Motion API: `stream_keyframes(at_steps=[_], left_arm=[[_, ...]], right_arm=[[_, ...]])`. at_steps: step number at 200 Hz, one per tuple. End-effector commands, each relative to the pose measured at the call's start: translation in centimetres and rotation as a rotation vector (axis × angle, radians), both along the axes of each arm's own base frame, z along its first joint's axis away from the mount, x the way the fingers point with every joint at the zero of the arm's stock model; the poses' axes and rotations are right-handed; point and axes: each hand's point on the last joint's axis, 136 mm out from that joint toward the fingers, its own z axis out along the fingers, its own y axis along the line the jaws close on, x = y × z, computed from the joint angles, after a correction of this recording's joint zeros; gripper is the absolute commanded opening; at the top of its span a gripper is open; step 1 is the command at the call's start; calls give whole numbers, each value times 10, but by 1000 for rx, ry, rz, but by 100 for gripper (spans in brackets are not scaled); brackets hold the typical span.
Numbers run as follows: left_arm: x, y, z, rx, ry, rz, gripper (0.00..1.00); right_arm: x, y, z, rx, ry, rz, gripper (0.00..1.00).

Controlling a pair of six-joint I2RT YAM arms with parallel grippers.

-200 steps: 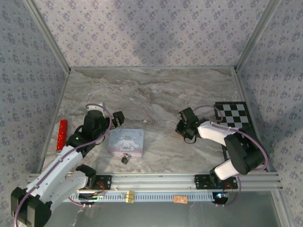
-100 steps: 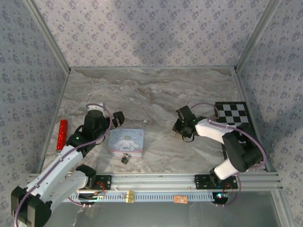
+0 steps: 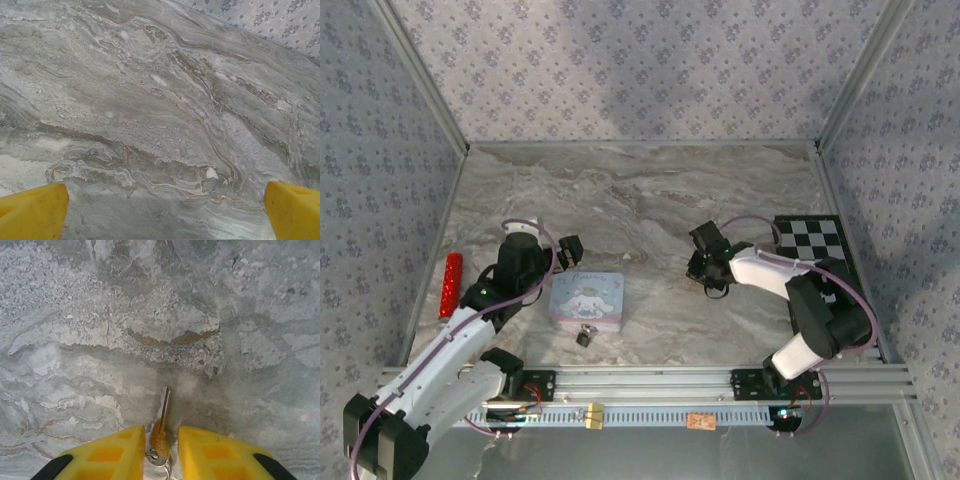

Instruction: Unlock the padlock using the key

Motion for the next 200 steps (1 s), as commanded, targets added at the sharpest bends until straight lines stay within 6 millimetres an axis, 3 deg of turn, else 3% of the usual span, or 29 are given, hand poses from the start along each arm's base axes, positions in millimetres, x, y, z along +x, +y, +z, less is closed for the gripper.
stream_keyframes(at_steps=[1,70,132,200], left_arm=[[2,-1,4,12,-24,-4,100],[3,-1,6,18,-30,-3,100],[2,0,5,21,-30,-3,100],[1,1,5,21,-37,-2,100]], right_arm=[[16,15,-3,8,-46,38,24],[16,15,2,-45,-46,54,22],[16,20,7,-59,-52,65,28],[14,21,-2,-80,-29,70,19]])
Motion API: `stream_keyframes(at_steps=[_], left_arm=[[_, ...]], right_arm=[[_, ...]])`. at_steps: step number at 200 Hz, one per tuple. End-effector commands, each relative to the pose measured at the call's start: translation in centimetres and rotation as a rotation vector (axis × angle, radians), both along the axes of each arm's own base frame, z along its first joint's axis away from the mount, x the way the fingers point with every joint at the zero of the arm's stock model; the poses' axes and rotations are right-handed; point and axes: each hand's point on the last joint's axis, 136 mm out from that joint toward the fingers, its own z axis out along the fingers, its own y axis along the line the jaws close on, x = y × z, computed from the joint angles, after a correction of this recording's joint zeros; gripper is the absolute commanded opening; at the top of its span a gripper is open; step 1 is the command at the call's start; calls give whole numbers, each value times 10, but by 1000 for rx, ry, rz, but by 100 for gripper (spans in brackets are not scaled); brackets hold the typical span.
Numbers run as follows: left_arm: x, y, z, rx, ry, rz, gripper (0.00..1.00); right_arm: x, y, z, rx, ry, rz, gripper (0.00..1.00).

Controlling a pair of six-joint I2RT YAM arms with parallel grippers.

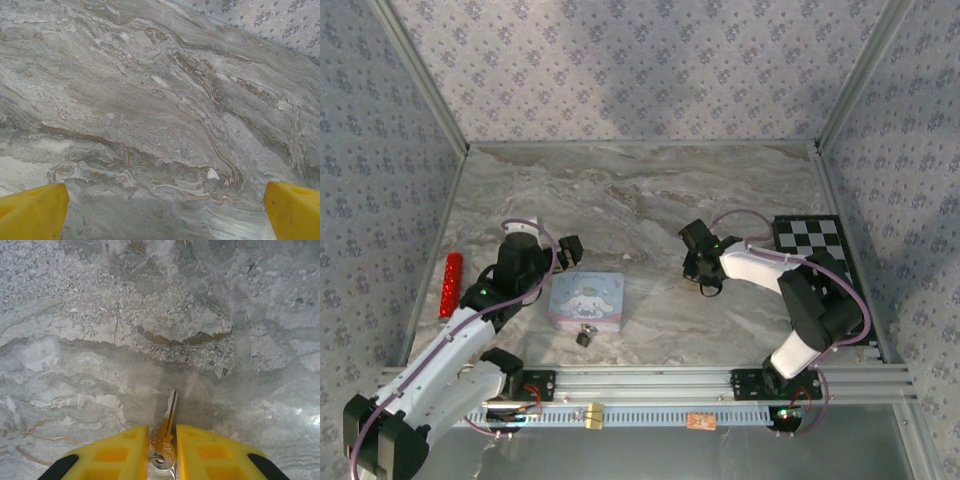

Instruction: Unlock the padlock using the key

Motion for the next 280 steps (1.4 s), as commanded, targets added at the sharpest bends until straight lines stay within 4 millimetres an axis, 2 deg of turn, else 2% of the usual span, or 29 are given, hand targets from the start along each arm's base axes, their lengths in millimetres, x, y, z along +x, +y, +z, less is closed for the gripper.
stream_keyframes(at_steps=[1,44,78,125,170,184,209,225,252,280], left_arm=[[1,0,5,15,-32,-2,100],[1,1,5,15,-30,-2,100],[2,1,-3,33,-4,3,100],[5,1,3,46,-19,2,100],[5,3,-1,56,-4,9,100],[4,3,0,63,-1,9,100],[5,3,10,93,-16,-11,100],[7,-3,19,96,-36,-50,100],[11,-27,35,61,-69,-170,100],[9,-61,50,-24,-92,-329,100]], right_arm=[[14,18,-2,36,-38,16,19],[15,20,0,32,-46,23,13],[17,23,4,40,-57,34,11],[19,25,15,44,-93,55,7],[20,32,19,74,-102,97,2],[24,38,33,106,-147,165,0],[30,63,84,190,-323,386,0],[25,79,114,240,-425,550,0],[8,101,149,322,-576,770,0],[-6,108,173,403,-729,877,0]])
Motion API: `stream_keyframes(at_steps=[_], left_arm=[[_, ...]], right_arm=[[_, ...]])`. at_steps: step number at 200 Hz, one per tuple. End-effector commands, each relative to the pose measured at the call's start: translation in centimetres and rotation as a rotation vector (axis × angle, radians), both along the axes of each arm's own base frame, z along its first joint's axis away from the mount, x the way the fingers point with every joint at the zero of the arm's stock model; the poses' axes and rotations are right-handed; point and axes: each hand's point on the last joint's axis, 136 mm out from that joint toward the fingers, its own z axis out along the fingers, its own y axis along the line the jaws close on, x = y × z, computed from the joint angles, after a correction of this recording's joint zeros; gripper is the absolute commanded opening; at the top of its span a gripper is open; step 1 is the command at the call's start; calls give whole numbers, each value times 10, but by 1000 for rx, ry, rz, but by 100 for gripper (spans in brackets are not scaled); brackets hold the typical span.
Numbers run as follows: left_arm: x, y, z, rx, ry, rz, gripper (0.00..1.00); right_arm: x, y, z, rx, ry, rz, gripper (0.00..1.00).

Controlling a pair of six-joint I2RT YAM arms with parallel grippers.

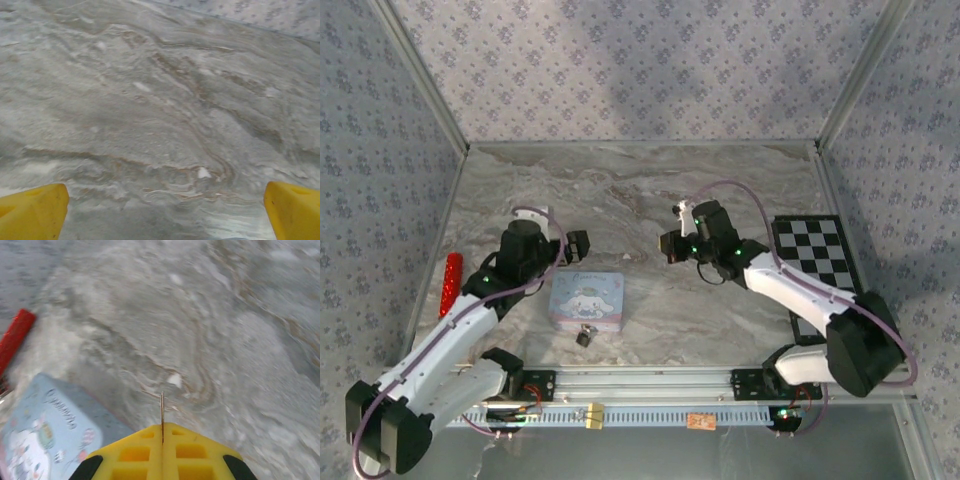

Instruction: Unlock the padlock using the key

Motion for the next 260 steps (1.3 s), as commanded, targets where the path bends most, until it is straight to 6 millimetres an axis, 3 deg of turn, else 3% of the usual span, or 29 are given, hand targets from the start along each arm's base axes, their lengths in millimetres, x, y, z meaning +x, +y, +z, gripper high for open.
stream_keyframes(at_steps=[1,38,81,130,204,260], left_arm=[[-2,-37,32,-85,-63,-192,100],[-17,-78,50,-219,-70,-418,96],[-30,-99,65,-316,-93,-541,80],[-45,-115,81,-364,-134,-660,60],[-71,-137,99,-402,-155,-835,55],[-80,-141,95,-376,-168,-873,46]], right_arm=[[-19,15,22,73,-166,197,0],[-34,27,49,188,-301,310,0],[-44,43,76,328,-291,400,0],[-56,55,91,374,-324,488,0],[-74,64,114,412,-378,557,0],[-73,62,109,406,-374,532,0]])
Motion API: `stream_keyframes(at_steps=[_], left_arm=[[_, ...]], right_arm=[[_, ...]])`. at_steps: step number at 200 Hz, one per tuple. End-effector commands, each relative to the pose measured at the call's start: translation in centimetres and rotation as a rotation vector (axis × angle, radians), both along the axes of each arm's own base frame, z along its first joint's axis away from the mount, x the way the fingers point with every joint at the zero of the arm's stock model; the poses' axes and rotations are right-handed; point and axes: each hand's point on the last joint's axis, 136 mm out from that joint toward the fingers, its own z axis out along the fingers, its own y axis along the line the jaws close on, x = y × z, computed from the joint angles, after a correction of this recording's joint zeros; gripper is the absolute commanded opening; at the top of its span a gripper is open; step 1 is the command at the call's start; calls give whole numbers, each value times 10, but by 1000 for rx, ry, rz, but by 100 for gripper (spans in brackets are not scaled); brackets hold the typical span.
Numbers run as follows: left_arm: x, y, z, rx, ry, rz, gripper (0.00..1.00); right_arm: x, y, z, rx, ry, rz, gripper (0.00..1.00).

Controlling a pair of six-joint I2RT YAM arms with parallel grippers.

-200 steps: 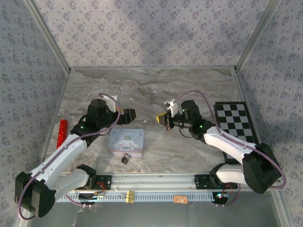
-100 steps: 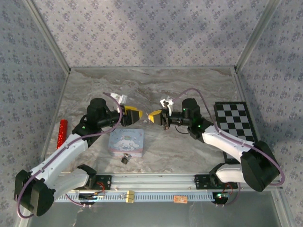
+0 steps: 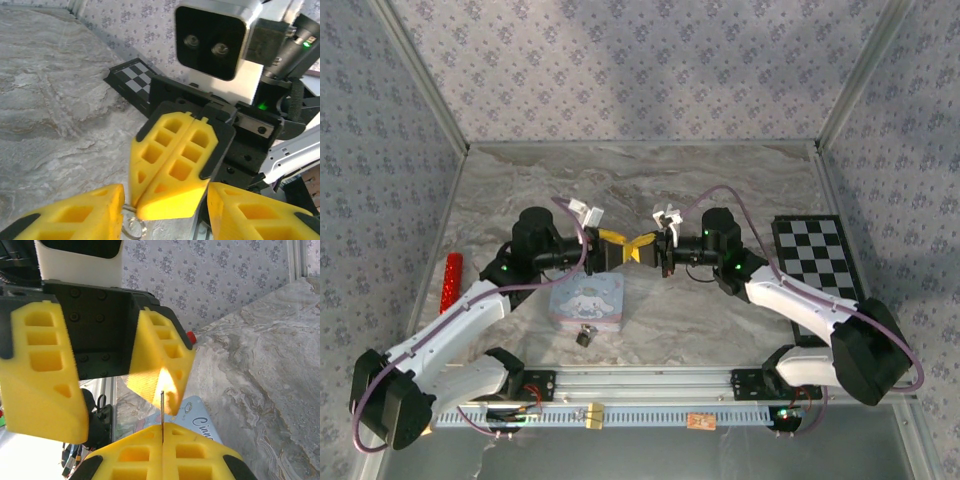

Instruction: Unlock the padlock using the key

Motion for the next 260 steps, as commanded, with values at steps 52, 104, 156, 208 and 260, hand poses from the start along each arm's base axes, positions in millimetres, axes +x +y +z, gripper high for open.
stream_keyframes(at_steps=[52,104,156,208,260], left_arm=[[-7,-4,21,-27,-72,-44,37],[-8,-3,23,-27,-73,-43,23],[-7,-3,26,-35,-76,-38,11],[-4,-4,27,-36,-70,-26,0],[26,8,20,21,-49,162,0]], right_arm=[[-4,-5,19,44,-43,2,0],[-3,-6,17,43,-38,-4,0],[-2,-6,14,38,-34,-5,0],[-1,-6,16,41,-33,-12,0],[30,-33,12,24,9,-158,36]])
